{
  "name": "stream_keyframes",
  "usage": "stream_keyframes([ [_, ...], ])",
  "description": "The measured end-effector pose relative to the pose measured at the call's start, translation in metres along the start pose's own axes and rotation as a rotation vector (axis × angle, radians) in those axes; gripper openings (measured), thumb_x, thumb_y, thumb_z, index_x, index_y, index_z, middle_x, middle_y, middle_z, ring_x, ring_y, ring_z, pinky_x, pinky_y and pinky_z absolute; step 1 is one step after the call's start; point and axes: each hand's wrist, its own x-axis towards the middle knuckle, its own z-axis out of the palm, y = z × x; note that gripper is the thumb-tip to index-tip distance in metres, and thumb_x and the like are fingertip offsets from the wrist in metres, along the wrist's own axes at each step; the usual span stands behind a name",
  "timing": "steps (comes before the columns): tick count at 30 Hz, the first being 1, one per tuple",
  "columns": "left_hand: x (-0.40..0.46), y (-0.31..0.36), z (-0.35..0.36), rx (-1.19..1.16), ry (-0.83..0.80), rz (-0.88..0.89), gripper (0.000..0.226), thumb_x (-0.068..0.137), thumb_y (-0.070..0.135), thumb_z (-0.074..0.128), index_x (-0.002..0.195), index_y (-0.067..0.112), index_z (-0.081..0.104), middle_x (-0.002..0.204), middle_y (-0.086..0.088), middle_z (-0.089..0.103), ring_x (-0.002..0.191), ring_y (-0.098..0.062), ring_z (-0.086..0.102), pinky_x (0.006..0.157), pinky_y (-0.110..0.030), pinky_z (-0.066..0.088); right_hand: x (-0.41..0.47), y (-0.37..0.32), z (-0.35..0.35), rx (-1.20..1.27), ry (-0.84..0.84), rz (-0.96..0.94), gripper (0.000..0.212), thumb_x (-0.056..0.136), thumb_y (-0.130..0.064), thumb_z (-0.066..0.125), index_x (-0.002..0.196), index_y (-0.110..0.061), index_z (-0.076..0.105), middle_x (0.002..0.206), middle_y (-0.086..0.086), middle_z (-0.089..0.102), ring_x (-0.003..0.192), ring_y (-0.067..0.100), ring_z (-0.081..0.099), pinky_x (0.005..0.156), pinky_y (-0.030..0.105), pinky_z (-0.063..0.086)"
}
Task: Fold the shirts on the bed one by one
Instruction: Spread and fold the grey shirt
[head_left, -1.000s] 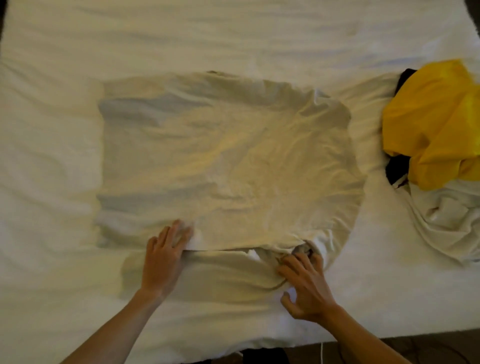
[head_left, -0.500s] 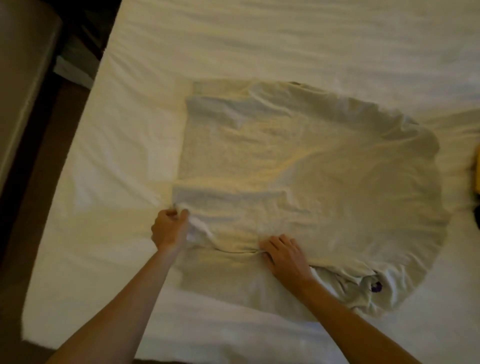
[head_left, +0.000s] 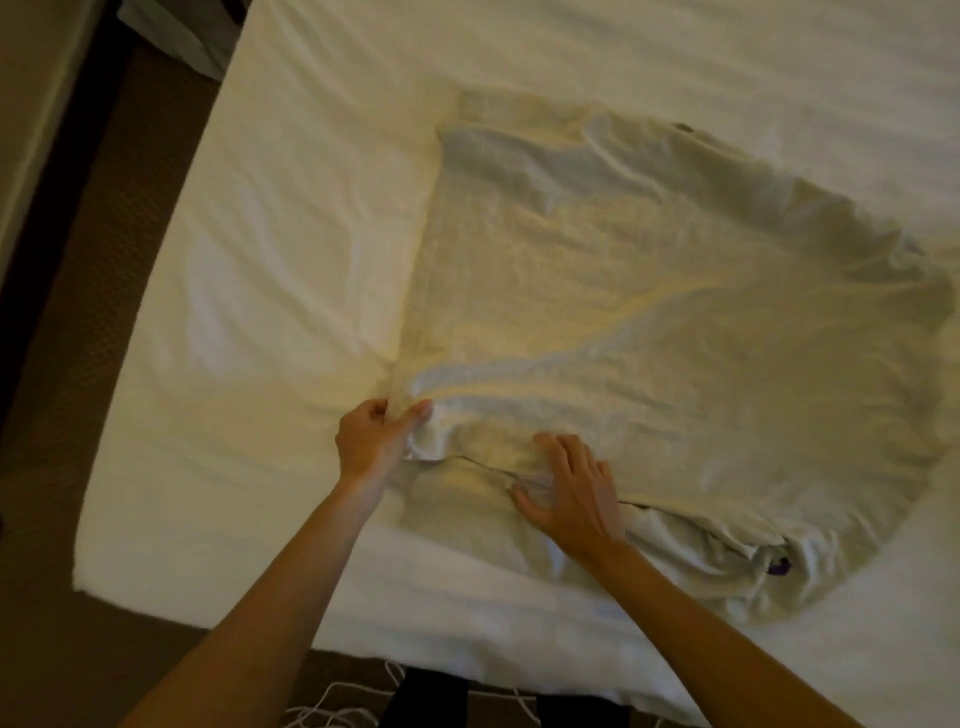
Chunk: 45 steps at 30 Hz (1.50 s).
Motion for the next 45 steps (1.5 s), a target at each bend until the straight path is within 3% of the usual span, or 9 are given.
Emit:
stream_keyframes([
  [2,-0.002,-0.003,-0.002,0.046,0.004,0.048,0.044,0.079,0.041,0.081,0.067,0.002,0.063,0.061,-0.008,0.064,0.058,-0.02,0.06,0.055,-0.036,0.049,0.009,-0.005,0.0,-0.078,0.008,-0.038,0.041,0.076,-0.035,0.076,0.11,-0.015,0.067,0.102,0.007,0.063,0.087,0.031,0.059,0.069,0.04,0.048],
  [8,-0.012,-0.007,-0.012,0.033,0.027,0.258,0.047,0.098,0.037,0.06,0.069,0.001,0.051,0.06,-0.019,0.054,0.057,-0.037,0.058,0.052,-0.046,0.046,0.025,-0.007,-0.005,0.113,0.12,-0.142,0.011,0.081,0.003,0.073,0.091,-0.002,0.071,0.081,0.012,0.065,0.069,0.033,0.062,0.058,0.039,0.052],
  [13,-0.03,-0.023,-0.029,0.172,0.104,0.318,0.044,0.096,0.032,0.063,0.059,0.018,0.043,0.051,0.005,0.044,0.05,-0.015,0.045,0.049,-0.033,0.031,0.0,-0.004,-0.009,0.185,0.028,-0.289,0.009,0.087,-0.002,0.065,0.095,-0.003,0.069,0.086,0.013,0.064,0.073,0.033,0.062,0.062,0.036,0.051],
  [18,-0.027,-0.025,-0.023,0.336,0.138,0.086,0.027,0.087,0.04,0.066,0.068,0.022,0.058,0.062,0.003,0.061,0.059,-0.02,0.059,0.051,-0.028,0.037,0.024,0.004,-0.016,0.232,-0.443,-0.328,0.04,0.096,-0.04,0.055,0.127,-0.016,0.061,0.122,0.005,0.059,0.111,0.023,0.057,0.09,0.033,0.048],
  [20,-0.005,0.007,-0.011,0.263,0.193,0.08,0.026,0.082,0.051,0.063,0.077,0.026,0.063,0.068,0.005,0.064,0.064,-0.019,0.06,0.057,-0.031,0.043,0.055,0.006,-0.028,0.237,-0.359,-0.314,0.044,0.096,-0.05,0.052,0.129,-0.022,0.058,0.124,-0.002,0.056,0.112,0.016,0.053,0.091,0.028,0.044],
  [27,0.109,0.147,0.032,0.13,0.182,0.108,0.047,0.082,0.056,0.06,0.061,0.014,0.061,0.061,-0.001,0.059,0.065,-0.027,0.06,0.059,-0.033,0.045,0.225,0.033,-0.093,0.114,0.135,-0.258,0.031,0.089,-0.008,0.063,0.119,-0.012,0.065,0.124,0.007,0.059,0.115,0.029,0.055,0.09,0.045,0.048],
  [34,0.19,0.248,0.051,-0.155,0.011,-0.042,0.082,0.049,0.071,0.073,0.097,0.005,0.072,0.097,-0.015,0.07,0.09,-0.032,0.067,0.083,-0.045,0.058,0.369,0.076,-0.147,-0.166,0.0,0.092,0.044,0.101,-0.023,0.041,0.145,-0.022,0.039,0.158,0.002,0.027,0.144,0.026,0.024,0.11,0.051,0.024],
  [42,0.209,0.254,0.077,0.0,0.079,0.108,0.024,0.076,0.037,0.082,0.067,0.024,0.064,0.079,0.003,0.067,0.069,-0.014,0.06,0.071,-0.032,0.053,0.405,0.117,-0.188,-0.29,-0.049,0.389,0.029,0.1,-0.033,0.051,0.126,-0.019,0.055,0.123,0.008,0.056,0.119,0.031,0.047,0.103,0.049,0.034],
  [45,0.204,0.246,0.084,0.006,0.151,0.143,0.024,0.082,0.038,0.074,0.068,0.021,0.065,0.072,0.002,0.066,0.07,-0.019,0.062,0.065,-0.034,0.051,0.414,0.129,-0.212,-0.088,-0.072,0.38,0.025,0.091,-0.033,0.068,0.101,-0.011,0.074,0.096,0.009,0.069,0.089,0.029,0.064,0.08,0.037,0.053],
])
